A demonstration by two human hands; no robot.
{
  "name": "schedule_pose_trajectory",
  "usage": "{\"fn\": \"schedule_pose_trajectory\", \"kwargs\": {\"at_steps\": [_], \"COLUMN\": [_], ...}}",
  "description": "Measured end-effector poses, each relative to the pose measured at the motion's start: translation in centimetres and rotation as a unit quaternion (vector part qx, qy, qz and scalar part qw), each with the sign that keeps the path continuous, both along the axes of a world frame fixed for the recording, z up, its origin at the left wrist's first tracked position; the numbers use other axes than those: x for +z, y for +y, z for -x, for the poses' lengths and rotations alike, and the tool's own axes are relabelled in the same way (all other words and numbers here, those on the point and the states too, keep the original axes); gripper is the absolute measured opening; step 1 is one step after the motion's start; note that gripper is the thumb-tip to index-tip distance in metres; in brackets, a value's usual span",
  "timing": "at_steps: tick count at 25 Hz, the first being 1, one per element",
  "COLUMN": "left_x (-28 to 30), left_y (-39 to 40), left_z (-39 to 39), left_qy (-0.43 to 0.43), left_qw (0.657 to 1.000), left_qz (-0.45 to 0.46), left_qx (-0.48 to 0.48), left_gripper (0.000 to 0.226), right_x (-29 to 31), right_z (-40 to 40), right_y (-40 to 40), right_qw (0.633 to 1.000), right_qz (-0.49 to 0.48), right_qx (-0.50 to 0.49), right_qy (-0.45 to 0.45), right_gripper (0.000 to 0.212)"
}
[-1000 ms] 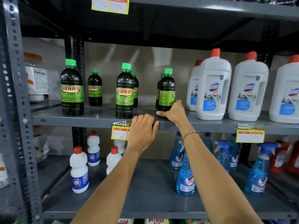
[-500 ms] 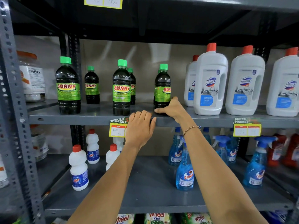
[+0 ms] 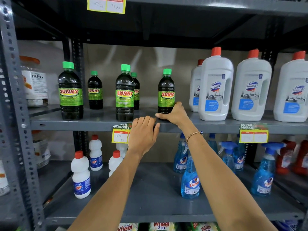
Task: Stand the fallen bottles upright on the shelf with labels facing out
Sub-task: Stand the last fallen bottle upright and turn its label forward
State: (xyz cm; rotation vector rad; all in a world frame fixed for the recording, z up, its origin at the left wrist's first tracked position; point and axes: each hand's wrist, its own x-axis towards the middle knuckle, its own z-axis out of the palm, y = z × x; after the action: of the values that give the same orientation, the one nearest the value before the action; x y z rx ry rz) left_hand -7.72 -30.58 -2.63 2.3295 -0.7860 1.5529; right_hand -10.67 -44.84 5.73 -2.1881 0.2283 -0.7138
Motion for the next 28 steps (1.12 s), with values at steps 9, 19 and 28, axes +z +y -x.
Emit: {"fn": "schedule_pose_trajectory", "kwargs": {"at_steps": [9, 19, 28], "left_x": [0.2, 8.8, 8.3], "left_y": [-0.1, -2.4, -1.8], "left_z": [0.1, -1.8, -0.6], "left_qy": [0.002, 0.465, 0.438], "left_qw": [1.000, 0.859, 0.841], "left_qz": [0.009, 0.099, 0.185], "left_qx": [-0.006, -0.188, -0.256], "left_gripper": [0.038, 0.037, 0.045], "right_x": [-0.1, 0.8, 0.7], "right_z": [-0.1, 0.8, 1.9], "right_y": [-0.2, -3.5, -3.5], "right_qw": [0.999, 0.987, 0.984], "right_qz": [-0.047, -0.111, -0.109], "right_qx": [0.018, 0.113, 0.139], "right_qy": [-0.007, 0.010, 0.012], "right_gripper": [0.082, 0.038, 0.043]}}
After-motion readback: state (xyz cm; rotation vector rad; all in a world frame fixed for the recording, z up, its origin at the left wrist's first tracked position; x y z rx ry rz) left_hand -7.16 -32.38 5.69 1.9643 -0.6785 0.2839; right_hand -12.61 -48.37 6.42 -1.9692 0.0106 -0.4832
